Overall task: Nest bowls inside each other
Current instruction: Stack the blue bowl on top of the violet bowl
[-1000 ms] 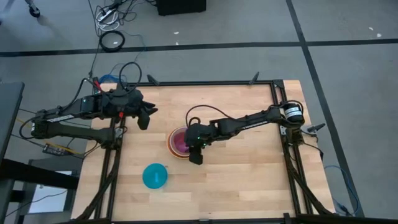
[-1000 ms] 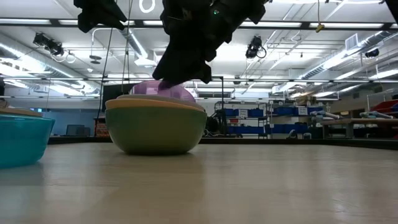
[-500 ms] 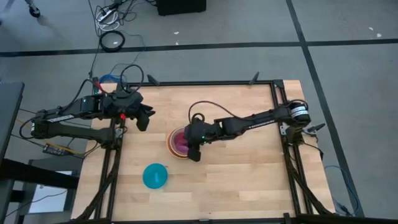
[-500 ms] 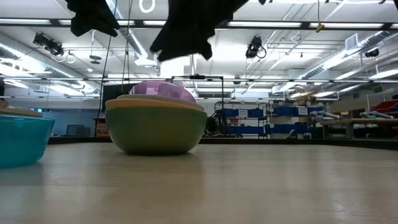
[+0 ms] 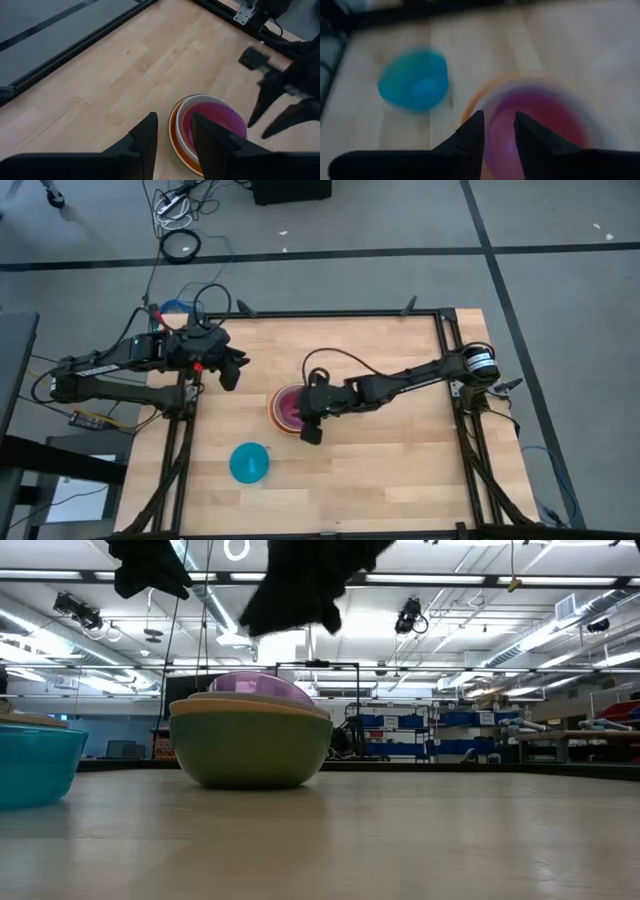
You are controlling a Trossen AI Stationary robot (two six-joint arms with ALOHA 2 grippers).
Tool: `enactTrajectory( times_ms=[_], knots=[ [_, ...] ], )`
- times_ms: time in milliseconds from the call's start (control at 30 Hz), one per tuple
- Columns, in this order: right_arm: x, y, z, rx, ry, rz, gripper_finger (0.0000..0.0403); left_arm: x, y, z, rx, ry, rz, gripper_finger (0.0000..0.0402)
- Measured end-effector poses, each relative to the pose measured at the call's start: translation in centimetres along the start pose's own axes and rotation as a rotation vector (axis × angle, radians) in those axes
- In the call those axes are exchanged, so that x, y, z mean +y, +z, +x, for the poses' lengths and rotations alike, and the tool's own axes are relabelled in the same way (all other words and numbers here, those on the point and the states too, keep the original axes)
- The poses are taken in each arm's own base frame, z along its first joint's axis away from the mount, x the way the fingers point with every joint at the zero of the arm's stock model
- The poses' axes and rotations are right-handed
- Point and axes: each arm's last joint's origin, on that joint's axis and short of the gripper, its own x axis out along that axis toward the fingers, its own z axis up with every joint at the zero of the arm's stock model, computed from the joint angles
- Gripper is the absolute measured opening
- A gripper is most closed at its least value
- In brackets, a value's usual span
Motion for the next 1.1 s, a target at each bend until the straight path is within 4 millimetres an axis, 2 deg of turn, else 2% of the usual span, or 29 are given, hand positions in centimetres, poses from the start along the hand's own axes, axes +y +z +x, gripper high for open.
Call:
enactTrajectory(
  times_ms=[67,133,400,467,533,633,700,767,833,967,1100],
  knots=[
    [-0.2,0.6,-0.3,-0.04,-0.008,-0.001,0.0092,0.0,0.0,0.0,0.0,0.0,0.0,0.0127],
    [-0.3,0.4,0.0,-0.026,-0.015,-0.002,0.0087,0.0,0.0,0.0,-0.002,-0.001,-0.001,0.0127],
    [0.1,-3.1,3.9,0.125,-0.007,0.028,0.0062,0.0,0.0,0.0,-0.004,-0.002,0.004,0.0127],
    [0.3,-3.5,3.8,0.154,-0.006,0.024,0.0056,0.0,0.0,0.0,-0.005,-0.002,0.004,0.0127],
    [0.4,-3.0,3.2,0.134,-0.005,0.021,0.0051,0.0,0.0,0.0,-0.004,-0.002,0.004,0.0127],
    [0.3,-1.3,0.7,0.085,0.0,0.009,0.0047,0.0,0.0,0.0,-0.004,-0.002,0.004,0.0127],
    [0.0,0.0,-1.7,0.056,-0.018,-0.002,0.0046,-0.1,0.0,0.0,0.004,-0.015,-0.014,0.0127],
    [-0.5,0.5,-4.6,0.086,-0.085,-0.029,0.0045,-0.4,-0.6,-0.2,0.082,-0.084,-0.027,0.0127],
    [-0.9,0.4,-7.8,0.134,-0.191,-0.054,0.0045,-0.7,-1.8,-0.4,0.243,-0.163,-0.053,0.0127],
    [-1.3,0.0,-14.3,0.168,-0.359,-0.026,0.0045,-0.9,-4.8,-0.6,0.509,-0.116,-0.137,0.0127],
    [-0.9,-0.9,-19.0,0.152,-0.403,0.059,0.0045,-2.2,-8.4,1.2,0.646,-0.155,-0.176,0.0127]
  ],
)
